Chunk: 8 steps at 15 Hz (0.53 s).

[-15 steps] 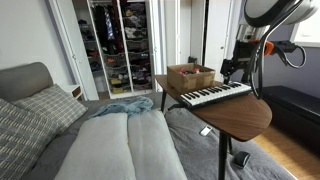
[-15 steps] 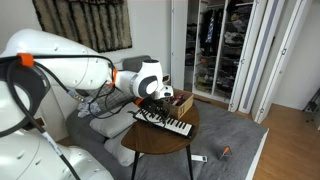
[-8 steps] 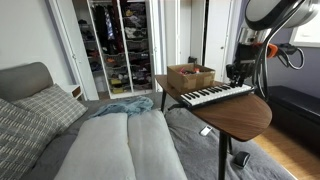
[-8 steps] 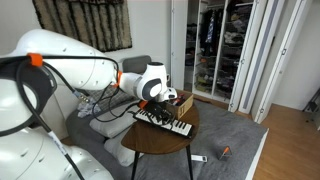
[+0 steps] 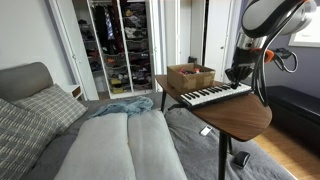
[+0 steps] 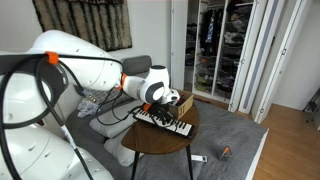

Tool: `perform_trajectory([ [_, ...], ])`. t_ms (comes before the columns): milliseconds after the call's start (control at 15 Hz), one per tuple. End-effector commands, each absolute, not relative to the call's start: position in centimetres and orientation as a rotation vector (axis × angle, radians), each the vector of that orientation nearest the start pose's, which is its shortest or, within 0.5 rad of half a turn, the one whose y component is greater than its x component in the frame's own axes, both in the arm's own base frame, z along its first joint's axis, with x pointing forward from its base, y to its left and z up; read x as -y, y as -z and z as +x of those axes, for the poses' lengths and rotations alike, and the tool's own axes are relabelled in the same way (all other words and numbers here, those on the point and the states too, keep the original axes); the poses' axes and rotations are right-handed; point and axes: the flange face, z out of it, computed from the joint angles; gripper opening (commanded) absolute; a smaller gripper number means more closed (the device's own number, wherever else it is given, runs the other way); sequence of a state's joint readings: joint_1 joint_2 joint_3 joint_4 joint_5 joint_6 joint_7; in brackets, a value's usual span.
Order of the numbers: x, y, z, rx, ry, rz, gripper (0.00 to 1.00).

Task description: Press the first d key from the right on the keyboard

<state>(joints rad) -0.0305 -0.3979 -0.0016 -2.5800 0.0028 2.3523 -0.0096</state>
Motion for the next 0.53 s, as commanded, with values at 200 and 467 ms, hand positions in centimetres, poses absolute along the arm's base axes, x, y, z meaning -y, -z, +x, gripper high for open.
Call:
perform_trajectory([
  [200,2.39,-40.45,43.15,0.023,0.296,-3.153,0.00],
  [467,2.63,-40.13,43.49,0.043,0.310,-3.153,0.00],
])
